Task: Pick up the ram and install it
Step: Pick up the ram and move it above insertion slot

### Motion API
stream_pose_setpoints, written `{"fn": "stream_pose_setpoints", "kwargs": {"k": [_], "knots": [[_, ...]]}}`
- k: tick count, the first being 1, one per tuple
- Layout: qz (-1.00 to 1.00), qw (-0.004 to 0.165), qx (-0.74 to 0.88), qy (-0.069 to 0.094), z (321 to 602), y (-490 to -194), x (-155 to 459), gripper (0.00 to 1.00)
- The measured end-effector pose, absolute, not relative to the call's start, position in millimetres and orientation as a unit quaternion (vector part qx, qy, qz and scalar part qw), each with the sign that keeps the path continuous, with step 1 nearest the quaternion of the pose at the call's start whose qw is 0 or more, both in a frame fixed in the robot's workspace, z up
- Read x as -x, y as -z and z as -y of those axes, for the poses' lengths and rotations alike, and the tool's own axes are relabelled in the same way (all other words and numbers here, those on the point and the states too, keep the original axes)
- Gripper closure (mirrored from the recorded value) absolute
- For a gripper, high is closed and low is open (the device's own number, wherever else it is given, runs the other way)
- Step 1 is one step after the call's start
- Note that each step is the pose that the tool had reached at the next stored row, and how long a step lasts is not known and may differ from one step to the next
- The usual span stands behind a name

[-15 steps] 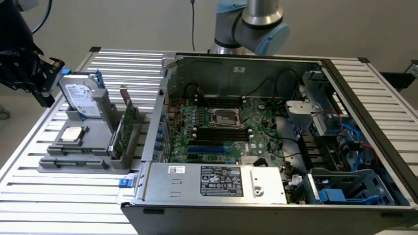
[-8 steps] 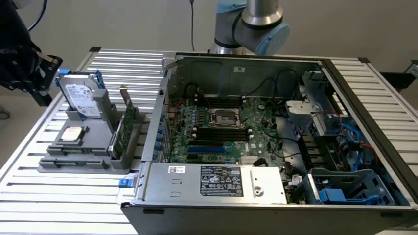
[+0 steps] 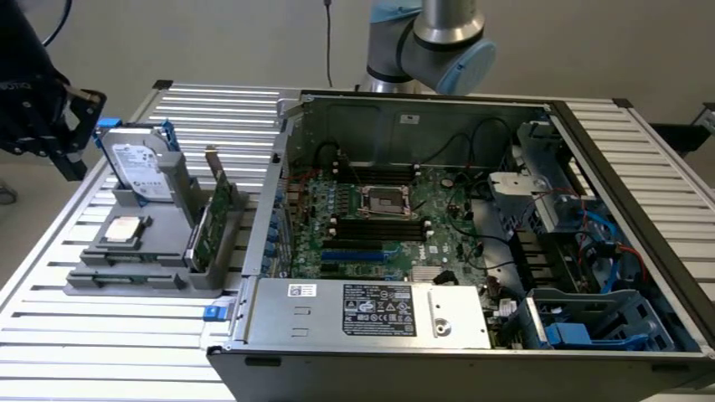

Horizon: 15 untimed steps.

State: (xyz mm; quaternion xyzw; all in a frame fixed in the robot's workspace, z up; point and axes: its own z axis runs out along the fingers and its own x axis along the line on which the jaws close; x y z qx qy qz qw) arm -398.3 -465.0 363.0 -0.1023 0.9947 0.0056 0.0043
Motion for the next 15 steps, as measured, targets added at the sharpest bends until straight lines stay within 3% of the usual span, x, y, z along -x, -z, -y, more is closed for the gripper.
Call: {"fn": "stream_pose_setpoints", "kwargs": {"k": [15], "knots": [[-0.972,0.004,0.236,-0.006,465.0,-361.8,398.3,0.89]]}}
